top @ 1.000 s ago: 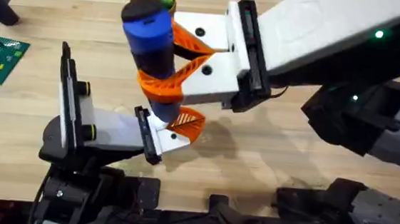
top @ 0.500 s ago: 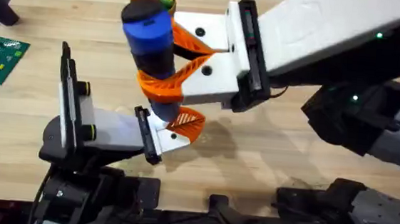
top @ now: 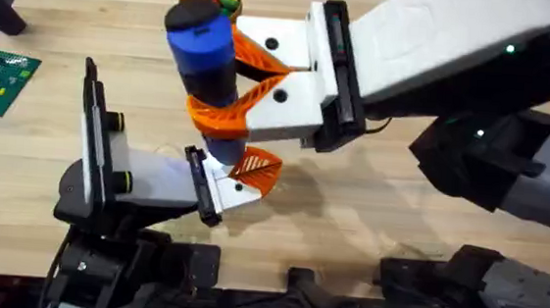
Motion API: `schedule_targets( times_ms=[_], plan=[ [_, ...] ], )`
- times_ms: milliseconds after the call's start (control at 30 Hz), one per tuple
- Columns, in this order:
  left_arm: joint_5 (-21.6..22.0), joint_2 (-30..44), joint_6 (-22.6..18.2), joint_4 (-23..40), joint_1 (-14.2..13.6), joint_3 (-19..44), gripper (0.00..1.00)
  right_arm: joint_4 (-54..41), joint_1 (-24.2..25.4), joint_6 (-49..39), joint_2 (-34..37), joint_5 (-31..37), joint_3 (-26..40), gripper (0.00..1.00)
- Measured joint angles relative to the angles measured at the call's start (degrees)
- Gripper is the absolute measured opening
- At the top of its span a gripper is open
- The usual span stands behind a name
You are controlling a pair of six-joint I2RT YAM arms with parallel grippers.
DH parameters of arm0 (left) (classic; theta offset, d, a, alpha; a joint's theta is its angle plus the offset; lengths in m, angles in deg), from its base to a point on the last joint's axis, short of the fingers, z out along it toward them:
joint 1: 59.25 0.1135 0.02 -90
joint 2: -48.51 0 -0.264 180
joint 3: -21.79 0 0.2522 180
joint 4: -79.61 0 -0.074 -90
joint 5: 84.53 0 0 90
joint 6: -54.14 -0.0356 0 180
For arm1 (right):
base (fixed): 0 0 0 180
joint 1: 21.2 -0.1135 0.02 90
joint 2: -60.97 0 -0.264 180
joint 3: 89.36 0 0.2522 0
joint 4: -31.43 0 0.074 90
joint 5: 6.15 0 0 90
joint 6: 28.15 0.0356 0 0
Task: Pick up the gripper from the table and insert it into the empty holder that is missing its gripper. Then pick up a screw, insert it into the mounting hole, and use the screwdriver to tighten it. Finally, clean up the table by picking up the vegetable and placing it into the bucket.
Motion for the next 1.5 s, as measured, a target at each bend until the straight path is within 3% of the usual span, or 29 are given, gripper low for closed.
schedule_targets(
  times_ms=[1500],
  plan=[
    [0.00,0.00,0.00,0.00,0.00,0.00,0.010,0.18,0.01,2.32,0.26,2.03,0.31,0.044]
  ],
)
